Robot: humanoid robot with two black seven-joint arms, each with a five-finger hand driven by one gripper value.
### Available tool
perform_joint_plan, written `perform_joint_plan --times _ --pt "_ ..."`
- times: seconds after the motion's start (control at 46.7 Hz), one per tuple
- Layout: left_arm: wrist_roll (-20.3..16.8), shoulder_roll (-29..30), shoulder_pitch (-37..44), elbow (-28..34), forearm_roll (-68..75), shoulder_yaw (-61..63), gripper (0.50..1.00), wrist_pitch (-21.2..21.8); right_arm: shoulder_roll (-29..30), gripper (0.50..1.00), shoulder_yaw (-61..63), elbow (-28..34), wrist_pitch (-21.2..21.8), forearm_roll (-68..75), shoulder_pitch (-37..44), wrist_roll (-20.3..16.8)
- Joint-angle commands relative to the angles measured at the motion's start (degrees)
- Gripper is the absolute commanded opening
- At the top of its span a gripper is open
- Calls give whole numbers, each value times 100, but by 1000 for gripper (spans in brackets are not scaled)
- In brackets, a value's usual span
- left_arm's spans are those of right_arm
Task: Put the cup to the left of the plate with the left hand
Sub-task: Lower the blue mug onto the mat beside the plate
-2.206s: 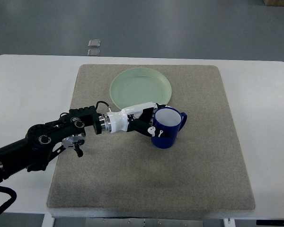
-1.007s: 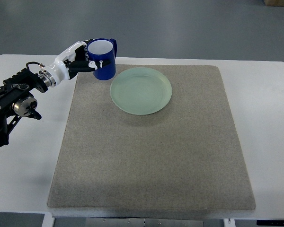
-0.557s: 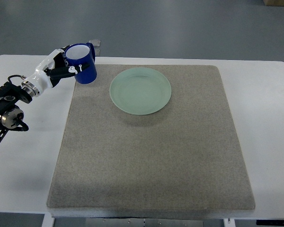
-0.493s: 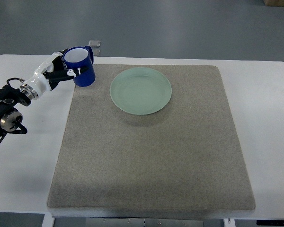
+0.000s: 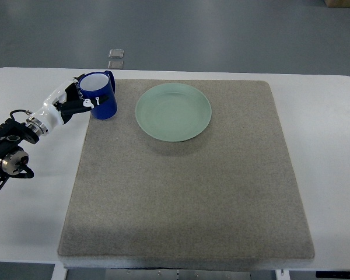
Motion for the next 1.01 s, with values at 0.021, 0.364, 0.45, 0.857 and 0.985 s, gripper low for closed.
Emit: perform_joint_plan --times 0.021,0.364,0.45,0.857,0.985 --pt "1 -17 23 121 -8 43 780 2 0 932 0 0 0 2 0 0" --pt "9 -61 59 174 -17 52 848 2 0 932 0 0 0 2 0 0" --pt "1 -70 59 165 -25 52 874 2 0 932 0 0 0 2 0 0" --pt "9 -105 41 95 -87 43 996 -33 0 932 0 0 0 2 0 0" --pt "9 -97 32 25 -96 43 999 -59 0 932 0 0 0 2 0 0"
